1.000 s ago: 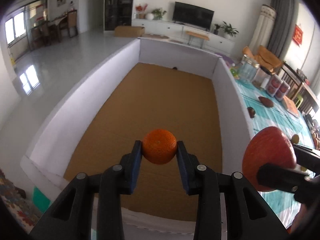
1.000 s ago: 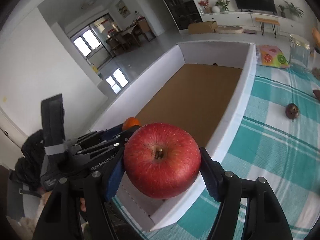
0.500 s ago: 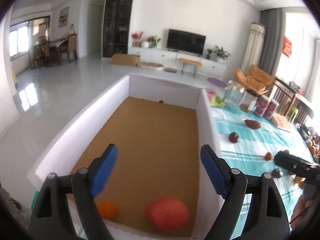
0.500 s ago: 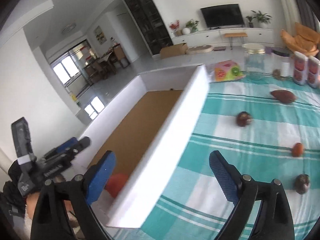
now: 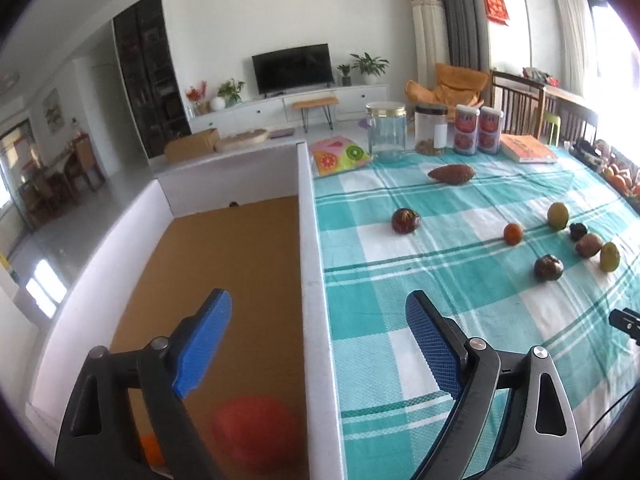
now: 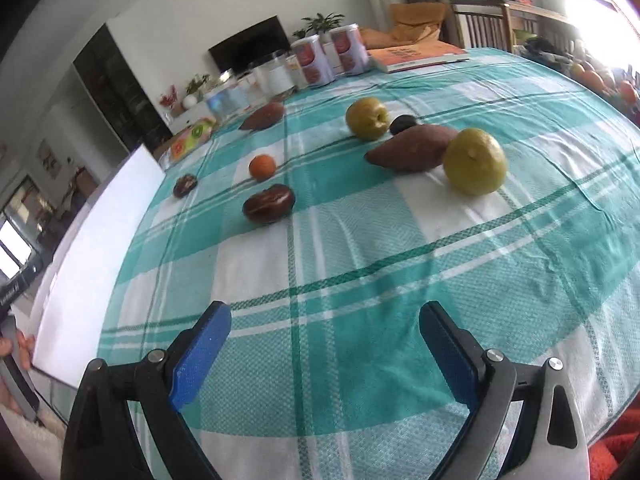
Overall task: Organize fruits
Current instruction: 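Return both tools over the table toward the remaining fruits, then grasp the dark round fruit with the left tool while the right grasps the yellow pear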
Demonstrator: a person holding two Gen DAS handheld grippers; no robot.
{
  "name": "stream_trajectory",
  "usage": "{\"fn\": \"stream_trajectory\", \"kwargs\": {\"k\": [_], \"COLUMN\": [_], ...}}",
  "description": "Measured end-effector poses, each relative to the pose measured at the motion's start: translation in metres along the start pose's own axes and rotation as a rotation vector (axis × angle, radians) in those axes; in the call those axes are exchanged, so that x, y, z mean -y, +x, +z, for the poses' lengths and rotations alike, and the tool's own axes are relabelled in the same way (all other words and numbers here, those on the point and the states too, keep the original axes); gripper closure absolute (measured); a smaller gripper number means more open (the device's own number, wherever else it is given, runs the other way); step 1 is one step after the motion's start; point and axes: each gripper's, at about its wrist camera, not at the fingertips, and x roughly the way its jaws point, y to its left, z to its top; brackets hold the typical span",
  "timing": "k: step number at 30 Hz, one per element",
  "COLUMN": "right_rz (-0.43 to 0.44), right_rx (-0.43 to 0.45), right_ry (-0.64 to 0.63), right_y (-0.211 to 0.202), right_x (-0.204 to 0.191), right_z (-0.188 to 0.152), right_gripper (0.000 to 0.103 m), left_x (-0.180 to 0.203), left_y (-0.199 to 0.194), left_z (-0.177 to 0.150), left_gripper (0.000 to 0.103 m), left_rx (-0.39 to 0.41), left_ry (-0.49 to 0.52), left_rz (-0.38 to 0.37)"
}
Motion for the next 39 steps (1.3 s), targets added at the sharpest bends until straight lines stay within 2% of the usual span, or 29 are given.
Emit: {"fn": "stream_trajectory", "kwargs": {"k": [3,7,10,14,15,17,19,20,22,24,26,28,30,31,34,39], "right_rz": [-0.007,-0.028,-0.049,-0.071,-0.083,-0.125,-0.182,-0.212,-0.261,-0.247,-0.225,-0.202,-0.183,-0.178,-0.154,-0.141], "right_rx": [-0.008,-0.010,-0.009,-0.004,0.021,0.140,0.307,0.377,0.444,0.379,0.265,0.183,0.161,0.161,0.172,0.202], "right_ry": [-0.013,-0.043,-0.046,-0.029,-0.025,-0.015,-0.009,-0.009,-0.008,0.022,0.068,0.100,0.132,0.147,0.202,0.263], "right_y": [0.004,0.005,0.006,0.006,0.001,-0.024,-0.058,-0.073,-0.086,-0.076,-0.056,-0.041,-0.037,-0.037,-0.041,-0.048], "right_x": [-0.002,-0.008,-0.008,-0.003,-0.002,0.001,0.003,0.005,0.009,0.018,0.029,0.038,0.045,0.048,0.057,0.067], "right_z": [-0.002,-0.007,-0.007,-0.007,-0.007,-0.004,-0.004,-0.005,-0.005,0.001,0.006,0.006,0.005,0.003,0.000,0.000], "right_gripper": [0.007,0.007,0.007,0.007,0.007,0.007,0.007,0.001,0.000,0.000,0.000,0.000,0.000,0.000,0.000,0.000], "left_x": [0.011,0.030,0.033,0.044,0.044,0.044,0.049,0.054,0.066,0.084,0.105,0.127,0.147,0.156,0.181,0.199], "left_y": [-0.009,-0.024,-0.030,-0.031,-0.031,-0.041,-0.062,-0.075,-0.097,-0.108,-0.103,-0.081,-0.047,-0.029,0.020,0.058], "left_z": [-0.008,-0.018,-0.020,-0.017,-0.015,-0.010,-0.005,-0.002,0.003,0.007,0.007,0.002,-0.009,-0.015,-0.034,-0.045], "left_gripper": [0.013,0.013,0.012,0.011,0.011,0.011,0.009,0.007,0.004,0.002,0.001,0.001,0.001,0.001,0.002,0.002], "left_rx": [-0.002,0.034,0.032,0.031,0.031,0.070,0.164,0.211,0.286,0.299,0.239,0.123,-0.010,-0.058,-0.166,-0.178], "left_ry": [-0.017,0.024,-0.022,0.011,0.008,-0.013,-0.006,0.003,0.028,0.044,0.050,0.034,0.009,0.001,-0.001,0.034], "left_rz": [-0.032,0.006,-0.021,-0.005,0.005,0.050,0.095,0.091,0.018,-0.092,-0.228,-0.358,-0.459,-0.476,-0.413,-0.310]}}
